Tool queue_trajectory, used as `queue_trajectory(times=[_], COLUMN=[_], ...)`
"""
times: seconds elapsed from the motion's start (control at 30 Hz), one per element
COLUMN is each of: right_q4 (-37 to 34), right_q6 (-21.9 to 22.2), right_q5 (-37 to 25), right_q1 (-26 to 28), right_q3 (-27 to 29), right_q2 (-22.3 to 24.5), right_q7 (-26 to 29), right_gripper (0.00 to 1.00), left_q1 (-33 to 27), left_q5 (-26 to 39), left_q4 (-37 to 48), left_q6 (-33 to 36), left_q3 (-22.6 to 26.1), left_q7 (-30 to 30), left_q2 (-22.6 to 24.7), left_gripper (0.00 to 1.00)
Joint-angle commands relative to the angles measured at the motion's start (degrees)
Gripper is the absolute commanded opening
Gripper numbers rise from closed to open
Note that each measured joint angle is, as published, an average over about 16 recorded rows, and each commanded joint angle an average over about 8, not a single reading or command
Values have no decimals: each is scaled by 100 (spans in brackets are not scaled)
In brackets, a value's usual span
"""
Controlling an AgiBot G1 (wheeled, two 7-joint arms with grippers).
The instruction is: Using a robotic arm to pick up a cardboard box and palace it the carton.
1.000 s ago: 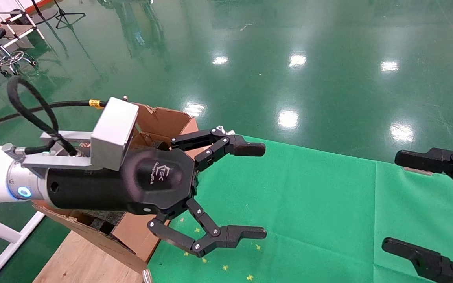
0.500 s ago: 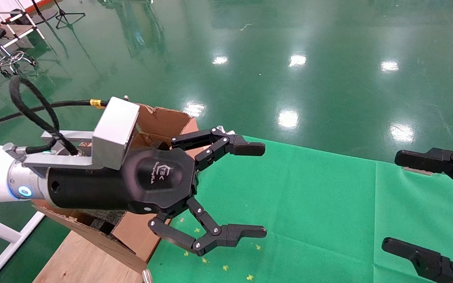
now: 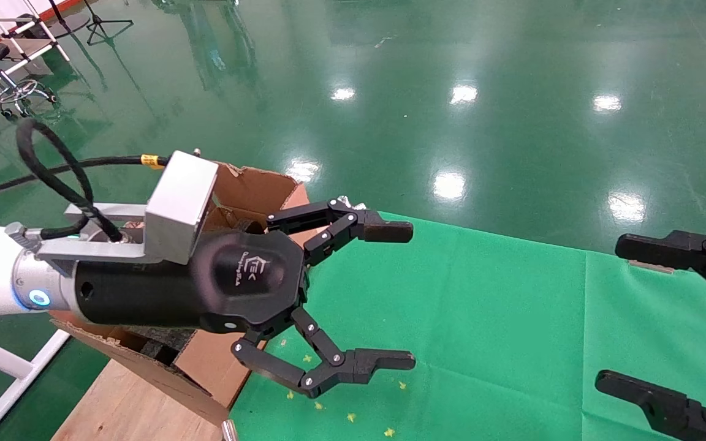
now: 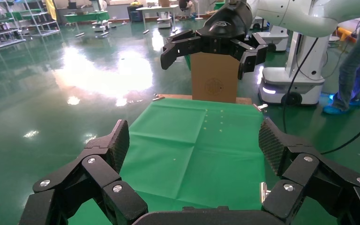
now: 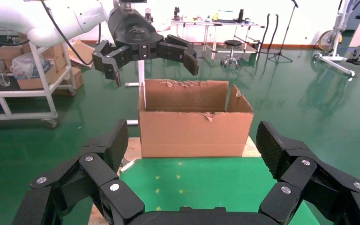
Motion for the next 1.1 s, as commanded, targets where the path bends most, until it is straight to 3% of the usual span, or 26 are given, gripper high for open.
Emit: queue_trajectory(times=[0.03, 1.1], right_q4=[0, 0], right_q6=[0, 0], right_q5=[0, 0], right_q1=[0, 0], right_q3=[0, 0], right_q2=[0, 0], right_q7=[0, 0], right_gripper=[100, 100], left_q1=[-1, -3], left_q5=[1, 3], left_q4=[1, 2], left_q6=[0, 0], left_q3=[1, 1], left_q7=[0, 0], left_q2=[0, 0], left_gripper=[100, 100])
